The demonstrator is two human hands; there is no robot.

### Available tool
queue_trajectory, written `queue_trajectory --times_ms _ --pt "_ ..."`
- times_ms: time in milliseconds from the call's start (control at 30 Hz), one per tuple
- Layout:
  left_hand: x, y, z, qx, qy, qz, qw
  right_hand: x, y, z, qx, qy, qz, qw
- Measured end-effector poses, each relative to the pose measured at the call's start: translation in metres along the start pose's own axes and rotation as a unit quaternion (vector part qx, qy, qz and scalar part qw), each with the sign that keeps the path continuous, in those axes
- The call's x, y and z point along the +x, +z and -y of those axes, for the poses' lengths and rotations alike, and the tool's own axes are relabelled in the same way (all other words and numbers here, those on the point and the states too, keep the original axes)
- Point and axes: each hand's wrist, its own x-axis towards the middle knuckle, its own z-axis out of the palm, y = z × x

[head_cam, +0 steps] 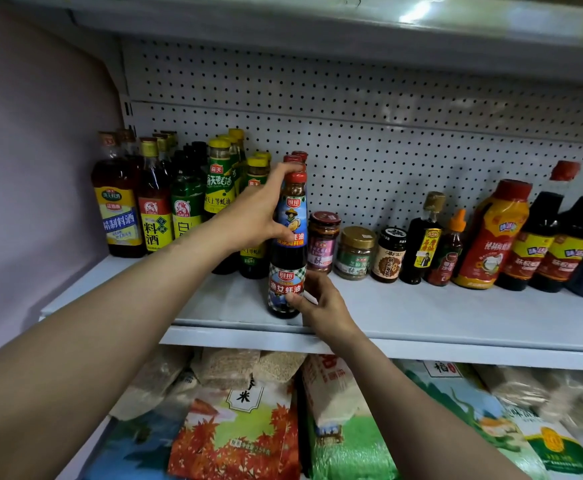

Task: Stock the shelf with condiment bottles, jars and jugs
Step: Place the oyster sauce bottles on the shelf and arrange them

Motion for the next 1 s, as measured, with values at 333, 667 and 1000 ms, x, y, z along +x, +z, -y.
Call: queue_trajectory --times_ms 333,667,1000 --pt "0.019 0.005 0.012 -0.001 -0.017 -0.016 1.0 0.024 -0.004 -0.008 0.013 0.004 0.017 1.0" --pt "0.038 0.007 0.021 0.107 -0.038 -0.044 0.993 0.046 -0.002 -0.007 0.003 0.01 0.029 1.0" --pt "0.06 0.011 0.036 0.226 -0.024 -0.09 0.97 0.069 0.007 -0.012 -0.006 -0.012 -0.027 1.0"
